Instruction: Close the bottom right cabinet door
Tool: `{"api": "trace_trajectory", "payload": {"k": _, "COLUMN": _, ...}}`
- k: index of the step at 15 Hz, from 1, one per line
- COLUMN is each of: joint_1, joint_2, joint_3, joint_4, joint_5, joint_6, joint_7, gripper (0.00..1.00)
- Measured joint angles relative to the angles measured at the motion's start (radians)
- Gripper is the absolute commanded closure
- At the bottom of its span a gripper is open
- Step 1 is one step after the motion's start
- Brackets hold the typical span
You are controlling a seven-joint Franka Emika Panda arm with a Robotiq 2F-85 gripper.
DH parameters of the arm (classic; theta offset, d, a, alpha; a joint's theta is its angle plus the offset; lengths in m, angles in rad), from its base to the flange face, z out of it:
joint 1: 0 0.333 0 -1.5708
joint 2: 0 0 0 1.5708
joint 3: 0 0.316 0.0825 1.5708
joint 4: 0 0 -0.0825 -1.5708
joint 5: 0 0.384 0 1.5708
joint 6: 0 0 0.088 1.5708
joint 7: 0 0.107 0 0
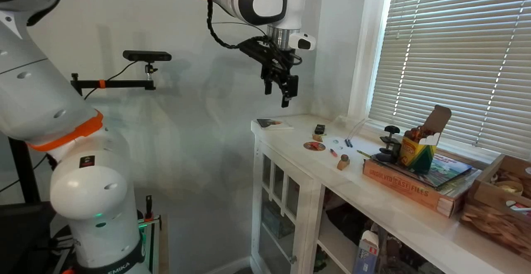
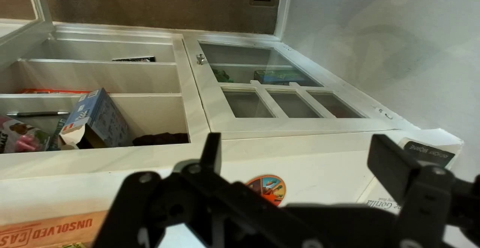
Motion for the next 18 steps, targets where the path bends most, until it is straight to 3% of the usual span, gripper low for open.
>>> {"api": "trace_trajectory", "payload": {"k": 4, "joint_1": -0.025, "joint_2": -0.019, "joint_3": -0.032, "joint_4": -0.028, "joint_5": 0.0, "joint_6": -0.003, "joint_7": -0.082, "gripper": 0.0}}
{"api": "trace_trajectory", "payload": {"k": 9, "joint_1": -0.099, "joint_2": -0.089, "joint_3": -0.143, "joint_4": -0.179, "joint_5": -0.014, "joint_6": -0.002, "joint_7": -0.239, "gripper": 0.0}}
{"api": "trace_trajectory", "payload": {"k": 13, "joint_1": -0.211, "joint_2": -0.103, "joint_3": -0.185, "joint_4": -0.281, "joint_5": -0.137, "joint_6": 0.084, "joint_7": -0.249, "gripper": 0.0}}
{"api": "trace_trajectory", "payload": {"k": 18, "joint_1": -0.323, "joint_2": -0.077, "joint_3": -0.235, "joint_4": -0.301, "joint_5": -0.279, "joint_6": 0.196, "joint_7": -0.246, "gripper": 0.0}}
